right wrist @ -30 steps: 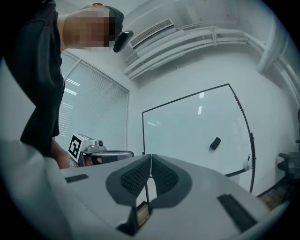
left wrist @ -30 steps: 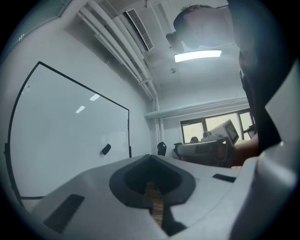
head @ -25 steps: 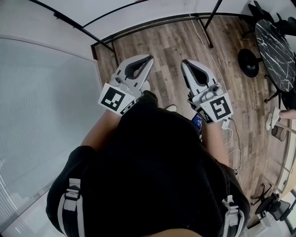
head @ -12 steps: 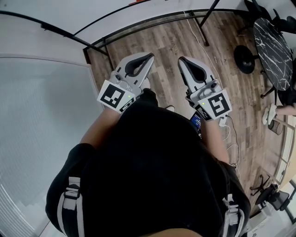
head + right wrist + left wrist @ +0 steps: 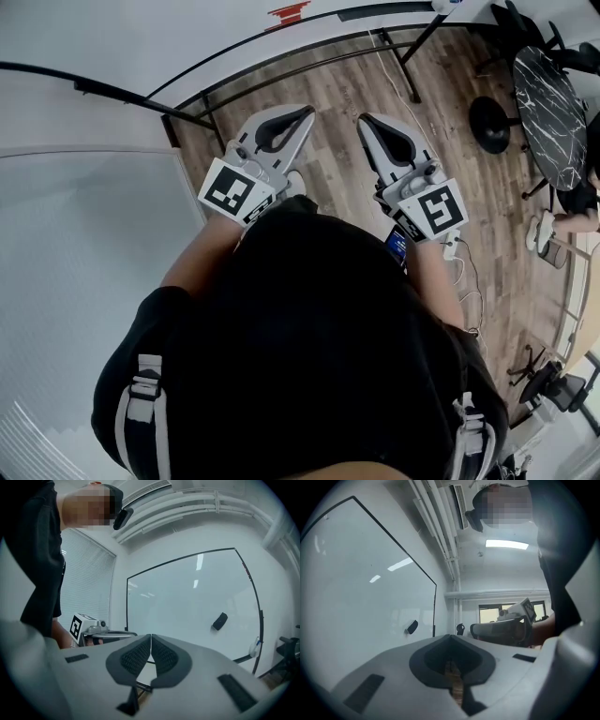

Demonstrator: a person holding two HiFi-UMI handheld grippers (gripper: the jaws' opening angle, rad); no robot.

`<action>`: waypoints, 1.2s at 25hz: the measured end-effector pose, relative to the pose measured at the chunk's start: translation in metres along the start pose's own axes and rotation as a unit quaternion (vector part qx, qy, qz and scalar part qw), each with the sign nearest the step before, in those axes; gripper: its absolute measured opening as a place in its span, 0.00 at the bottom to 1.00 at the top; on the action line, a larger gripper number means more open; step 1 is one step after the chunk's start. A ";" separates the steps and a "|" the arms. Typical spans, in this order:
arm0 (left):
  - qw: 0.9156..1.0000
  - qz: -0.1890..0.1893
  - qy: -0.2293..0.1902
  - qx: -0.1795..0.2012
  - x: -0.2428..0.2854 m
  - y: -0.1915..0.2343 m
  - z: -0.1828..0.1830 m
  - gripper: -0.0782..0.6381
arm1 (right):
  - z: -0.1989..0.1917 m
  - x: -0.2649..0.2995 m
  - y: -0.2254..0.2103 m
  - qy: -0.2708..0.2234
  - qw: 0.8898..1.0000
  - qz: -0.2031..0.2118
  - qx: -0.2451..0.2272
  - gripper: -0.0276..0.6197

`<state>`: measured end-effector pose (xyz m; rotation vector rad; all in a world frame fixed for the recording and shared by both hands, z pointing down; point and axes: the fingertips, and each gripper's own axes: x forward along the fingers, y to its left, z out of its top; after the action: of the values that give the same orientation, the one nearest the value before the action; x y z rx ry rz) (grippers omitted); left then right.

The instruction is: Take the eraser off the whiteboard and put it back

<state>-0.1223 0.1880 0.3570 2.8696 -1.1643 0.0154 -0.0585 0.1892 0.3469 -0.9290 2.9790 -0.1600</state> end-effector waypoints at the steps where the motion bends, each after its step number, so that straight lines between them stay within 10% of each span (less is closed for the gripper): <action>1: 1.000 -0.004 0.000 -0.001 0.001 0.010 -0.001 0.12 | -0.001 0.009 -0.002 0.003 1.000 -0.004 -0.001 0.05; 14: 0.998 -0.056 -0.008 -0.011 0.012 0.097 0.000 0.12 | -0.001 0.089 -0.023 0.017 0.998 -0.056 0.003 0.05; 30: 0.999 -0.026 -0.012 -0.018 0.070 0.139 0.006 0.12 | -0.014 0.117 -0.087 0.028 0.998 -0.051 0.013 0.05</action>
<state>-0.1690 0.0394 0.3584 2.8757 -1.0830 -0.0420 -0.1057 0.0530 0.3719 -1.0933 2.9725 -0.2298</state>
